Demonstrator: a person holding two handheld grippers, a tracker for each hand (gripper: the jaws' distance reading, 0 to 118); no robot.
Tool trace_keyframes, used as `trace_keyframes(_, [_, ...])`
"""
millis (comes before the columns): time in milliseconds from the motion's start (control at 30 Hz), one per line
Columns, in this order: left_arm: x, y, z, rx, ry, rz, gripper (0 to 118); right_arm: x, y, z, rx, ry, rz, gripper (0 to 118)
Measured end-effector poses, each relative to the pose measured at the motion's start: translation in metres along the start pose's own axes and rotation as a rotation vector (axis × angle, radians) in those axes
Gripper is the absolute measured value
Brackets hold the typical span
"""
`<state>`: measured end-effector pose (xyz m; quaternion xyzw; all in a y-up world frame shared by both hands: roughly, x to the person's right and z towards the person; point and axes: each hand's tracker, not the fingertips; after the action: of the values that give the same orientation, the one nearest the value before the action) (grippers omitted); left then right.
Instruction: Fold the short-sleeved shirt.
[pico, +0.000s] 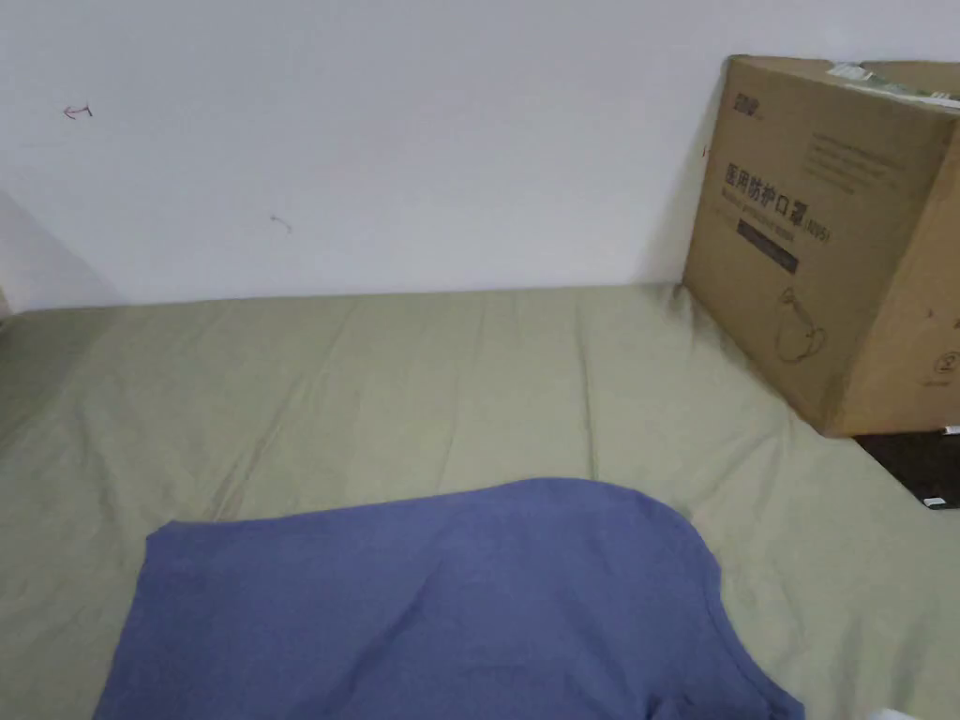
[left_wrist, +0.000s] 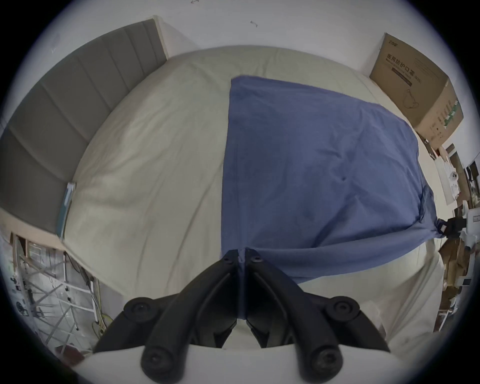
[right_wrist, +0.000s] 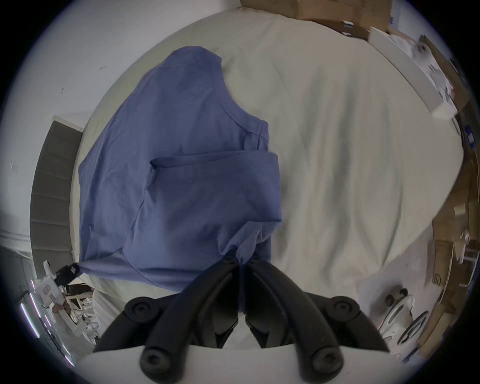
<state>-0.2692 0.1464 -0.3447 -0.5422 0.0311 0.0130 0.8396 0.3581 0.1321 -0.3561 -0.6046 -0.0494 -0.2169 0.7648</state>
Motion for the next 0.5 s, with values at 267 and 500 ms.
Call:
trace_keyframes(267, [-0.006,-0.013,0.012,0.033,0.025,0.025,3,-0.018,-0.019,0.011,0.004,-0.034,0.158,1])
trace_keyframes(500, [-0.004,-0.009,0.011,0.064,0.027,0.029,40,-0.02,-0.013,0.002,0.055,-0.016,0.111,27])
